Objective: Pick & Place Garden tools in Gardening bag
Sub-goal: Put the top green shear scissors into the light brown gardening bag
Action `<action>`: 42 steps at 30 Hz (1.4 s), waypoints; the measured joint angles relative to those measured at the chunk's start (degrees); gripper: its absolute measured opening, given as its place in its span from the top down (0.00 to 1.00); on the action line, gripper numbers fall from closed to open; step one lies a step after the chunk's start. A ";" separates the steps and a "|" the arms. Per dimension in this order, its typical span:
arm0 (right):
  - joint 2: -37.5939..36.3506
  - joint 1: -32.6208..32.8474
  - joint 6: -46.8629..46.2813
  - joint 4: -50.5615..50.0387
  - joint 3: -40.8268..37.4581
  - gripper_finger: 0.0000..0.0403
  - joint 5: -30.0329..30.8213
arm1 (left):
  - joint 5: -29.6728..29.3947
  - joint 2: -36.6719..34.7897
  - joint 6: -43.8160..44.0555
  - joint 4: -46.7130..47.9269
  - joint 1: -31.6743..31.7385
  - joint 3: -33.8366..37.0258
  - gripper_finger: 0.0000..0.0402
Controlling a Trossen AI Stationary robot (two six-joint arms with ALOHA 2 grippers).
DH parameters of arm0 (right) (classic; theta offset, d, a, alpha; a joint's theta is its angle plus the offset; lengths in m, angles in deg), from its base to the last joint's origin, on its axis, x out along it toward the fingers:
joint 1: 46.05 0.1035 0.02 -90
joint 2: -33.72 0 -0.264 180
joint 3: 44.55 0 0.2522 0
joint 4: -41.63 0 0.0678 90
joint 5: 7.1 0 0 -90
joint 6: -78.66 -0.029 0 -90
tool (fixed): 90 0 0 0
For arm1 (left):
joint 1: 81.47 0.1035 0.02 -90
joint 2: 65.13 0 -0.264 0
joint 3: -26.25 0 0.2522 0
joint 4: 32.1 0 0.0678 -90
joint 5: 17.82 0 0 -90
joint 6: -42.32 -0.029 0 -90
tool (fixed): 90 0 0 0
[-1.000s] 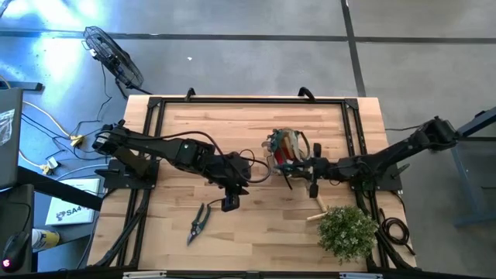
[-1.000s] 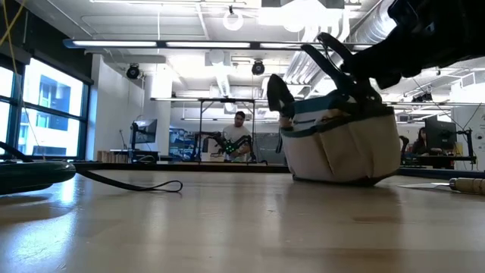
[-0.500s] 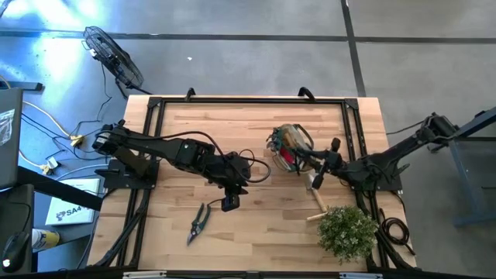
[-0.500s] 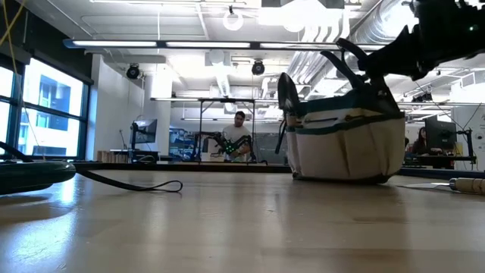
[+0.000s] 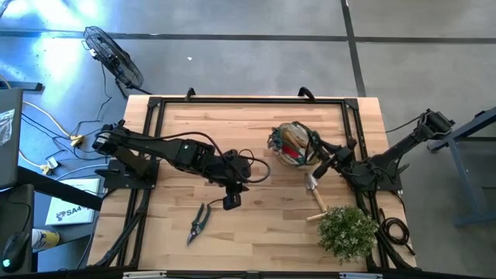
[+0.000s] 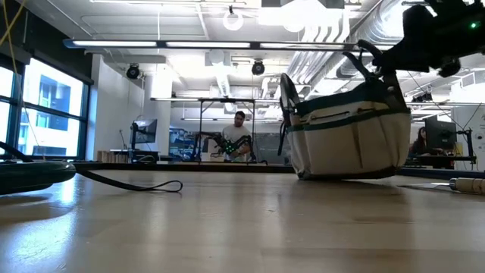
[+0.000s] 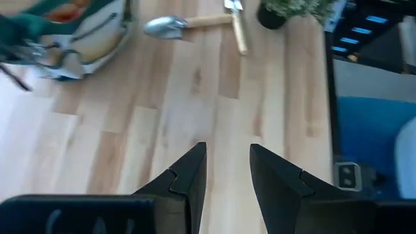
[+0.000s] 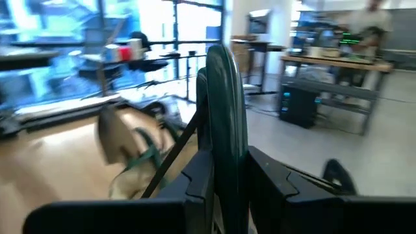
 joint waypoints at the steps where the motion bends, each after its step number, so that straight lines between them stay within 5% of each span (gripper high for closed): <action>1: 0.04 0.30 -0.21 0.61 0.00 0.86 1.92 | -1.11 0.00 -0.35 0.01 0.01 0.00 0.72; 6: 0.04 0.89 -0.20 2.98 0.04 0.86 8.30 | -1.87 0.00 -2.69 0.05 0.03 0.00 0.72; 24: 2.25 -6.73 1.54 5.49 0.07 0.87 8.37 | -1.65 0.00 -2.92 2.65 -0.03 0.02 0.72; 34: 2.21 -5.92 28.08 31.72 0.09 0.87 8.43 | -4.17 -0.24 -9.05 5.31 2.03 0.03 0.72; 42: 1.96 -3.44 38.48 48.26 0.09 0.87 8.43 | -8.49 -1.09 -12.24 13.76 8.98 0.06 0.72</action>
